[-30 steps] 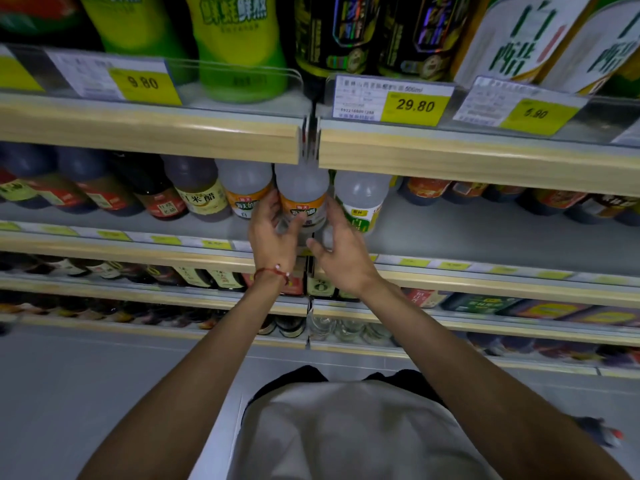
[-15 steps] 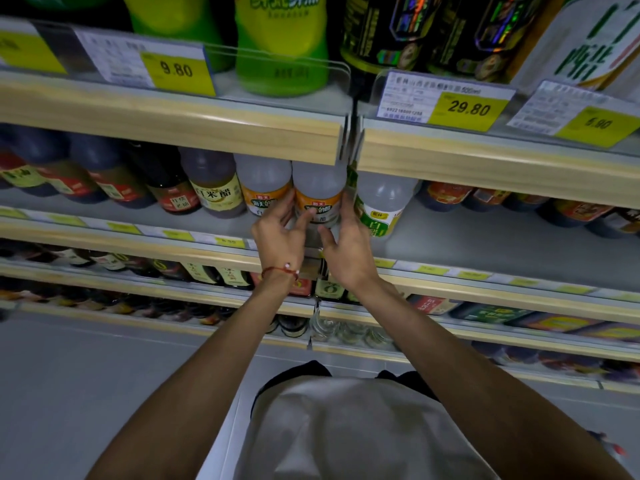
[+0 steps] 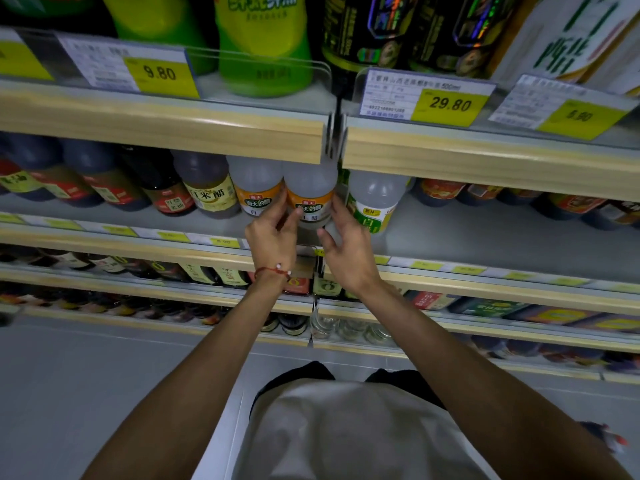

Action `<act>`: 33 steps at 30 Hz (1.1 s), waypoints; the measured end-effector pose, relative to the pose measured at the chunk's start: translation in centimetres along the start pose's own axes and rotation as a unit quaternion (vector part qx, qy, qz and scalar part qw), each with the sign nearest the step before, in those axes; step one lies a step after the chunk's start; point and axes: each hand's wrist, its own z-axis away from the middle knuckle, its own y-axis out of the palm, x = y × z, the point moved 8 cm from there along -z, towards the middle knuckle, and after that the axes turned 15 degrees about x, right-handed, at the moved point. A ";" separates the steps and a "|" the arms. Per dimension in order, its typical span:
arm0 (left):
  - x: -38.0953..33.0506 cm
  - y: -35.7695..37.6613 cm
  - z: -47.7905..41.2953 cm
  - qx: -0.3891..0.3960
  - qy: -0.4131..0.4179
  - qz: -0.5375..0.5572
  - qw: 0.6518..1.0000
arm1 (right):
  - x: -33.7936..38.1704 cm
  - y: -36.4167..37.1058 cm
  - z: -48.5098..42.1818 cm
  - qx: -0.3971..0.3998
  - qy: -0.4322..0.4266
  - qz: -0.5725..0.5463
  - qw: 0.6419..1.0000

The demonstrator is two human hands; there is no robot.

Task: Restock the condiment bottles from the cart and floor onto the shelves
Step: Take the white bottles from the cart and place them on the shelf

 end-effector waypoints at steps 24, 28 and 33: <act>-4.2 9.3 1.7 0.072 -0.004 -0.001 0.997 | -6.7 -8.8 2.6 -0.085 0.037 -0.034 0.995; -3.7 9.4 1.4 0.054 -0.010 0.005 0.998 | -6.4 -8.6 2.1 -0.103 0.021 -0.039 0.994; -3.0 9.2 1.4 0.017 -0.026 0.017 0.999 | -6.2 -8.6 1.0 -0.110 0.012 -0.033 0.993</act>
